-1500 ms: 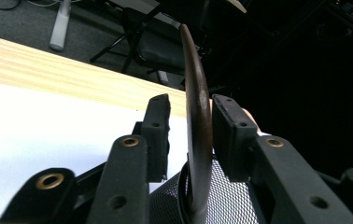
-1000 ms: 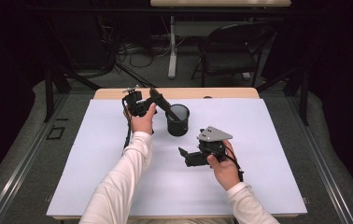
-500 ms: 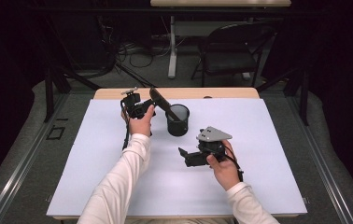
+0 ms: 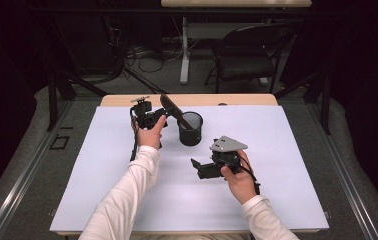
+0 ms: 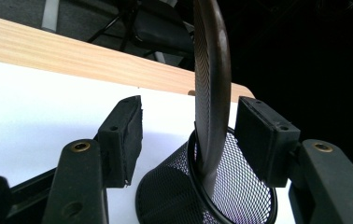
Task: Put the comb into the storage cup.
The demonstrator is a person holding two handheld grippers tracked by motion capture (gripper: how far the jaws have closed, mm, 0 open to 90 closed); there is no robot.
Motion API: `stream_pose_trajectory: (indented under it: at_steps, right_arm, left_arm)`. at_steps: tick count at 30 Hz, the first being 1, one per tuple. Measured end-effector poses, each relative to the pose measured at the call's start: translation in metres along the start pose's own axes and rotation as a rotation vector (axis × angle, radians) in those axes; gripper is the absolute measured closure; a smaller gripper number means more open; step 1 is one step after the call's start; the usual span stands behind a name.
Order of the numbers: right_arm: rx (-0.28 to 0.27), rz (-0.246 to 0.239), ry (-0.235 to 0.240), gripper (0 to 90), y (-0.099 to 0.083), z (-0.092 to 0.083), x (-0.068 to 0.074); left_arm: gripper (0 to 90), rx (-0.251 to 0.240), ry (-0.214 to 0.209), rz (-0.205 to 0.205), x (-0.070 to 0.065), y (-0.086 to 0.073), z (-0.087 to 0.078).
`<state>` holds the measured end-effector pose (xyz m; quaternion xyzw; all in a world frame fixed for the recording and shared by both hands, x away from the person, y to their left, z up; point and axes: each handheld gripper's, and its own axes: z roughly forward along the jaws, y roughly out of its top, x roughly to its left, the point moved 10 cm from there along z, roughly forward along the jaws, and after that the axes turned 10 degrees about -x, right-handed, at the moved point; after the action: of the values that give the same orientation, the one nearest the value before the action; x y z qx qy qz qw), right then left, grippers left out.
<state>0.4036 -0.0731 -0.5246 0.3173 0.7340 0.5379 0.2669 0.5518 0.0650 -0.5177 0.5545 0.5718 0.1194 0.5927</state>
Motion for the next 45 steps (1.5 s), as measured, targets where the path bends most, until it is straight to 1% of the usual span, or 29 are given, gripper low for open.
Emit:
stream_pose_trajectory:
  at_steps: [4,7,12,15,16,18,25,26,28,32,33,37,41,42,44,45]
  right_arm:
    - [0.000,0.003,0.000,1.1,0.000,0.000,0.000]
    - [0.001,0.004,-0.003,1.1,0.000,0.000,-0.001]
    - [0.003,0.002,-0.002,1.1,-0.001,0.000,-0.001]
    - [0.005,0.002,-0.002,1.1,-0.001,0.000,-0.001]
    - [0.005,0.002,-0.003,1.1,-0.001,0.000,-0.001]
    - [0.005,0.002,-0.003,1.1,-0.001,0.000,-0.001]
    - [0.005,0.002,-0.003,1.1,-0.001,0.000,-0.001]
    - [0.005,0.002,-0.003,1.1,-0.001,0.000,-0.001]
    - [0.003,0.002,-0.004,1.1,-0.001,0.000,-0.001]
    - [0.007,0.001,-0.005,1.1,-0.002,0.000,-0.001]
    - [0.008,0.002,-0.005,1.1,-0.002,0.000,-0.001]
    - [0.009,0.000,-0.003,1.1,-0.002,0.001,0.000]
    - [0.009,0.000,-0.004,1.1,-0.002,0.001,0.000]
    - [0.008,0.002,-0.004,1.1,-0.002,0.001,0.000]
    - [0.007,0.002,-0.005,1.1,-0.001,0.000,-0.001]
    - [0.008,0.002,-0.005,1.1,-0.001,0.000,-0.001]
  left_arm:
    - [40.1,0.005,0.003,0.010,0.000,0.000,-0.002]
    - [38.8,0.012,0.005,0.027,0.002,0.000,-0.005]
    - [37.2,0.037,-0.009,0.061,0.001,-0.003,-0.012]
    - [36.9,0.053,-0.027,0.073,-0.003,-0.004,-0.016]
    - [36.5,0.063,-0.029,0.086,-0.005,-0.005,-0.019]
    - [35.8,0.067,-0.034,0.106,-0.007,-0.006,-0.023]
    - [35.1,0.068,-0.037,0.153,-0.012,-0.005,-0.034]
    - [35.1,0.062,-0.036,0.170,-0.012,-0.004,-0.036]
    - [35.1,0.067,-0.037,0.187,-0.013,-0.003,-0.040]
    - [35.0,0.072,-0.045,0.199,-0.014,-0.003,-0.048]
    - [34.9,0.070,-0.043,0.208,-0.013,-0.003,-0.049]
    - [34.7,0.084,-0.046,0.226,-0.014,-0.002,-0.055]
    - [33.7,0.098,-0.061,0.275,-0.019,-0.003,-0.062]
    - [33.5,0.097,-0.065,0.292,-0.022,-0.003,-0.064]
    - [32.4,0.096,-0.061,0.339,-0.024,-0.003,-0.068]
    - [31.9,0.097,-0.065,0.351,-0.025,-0.004,-0.069]
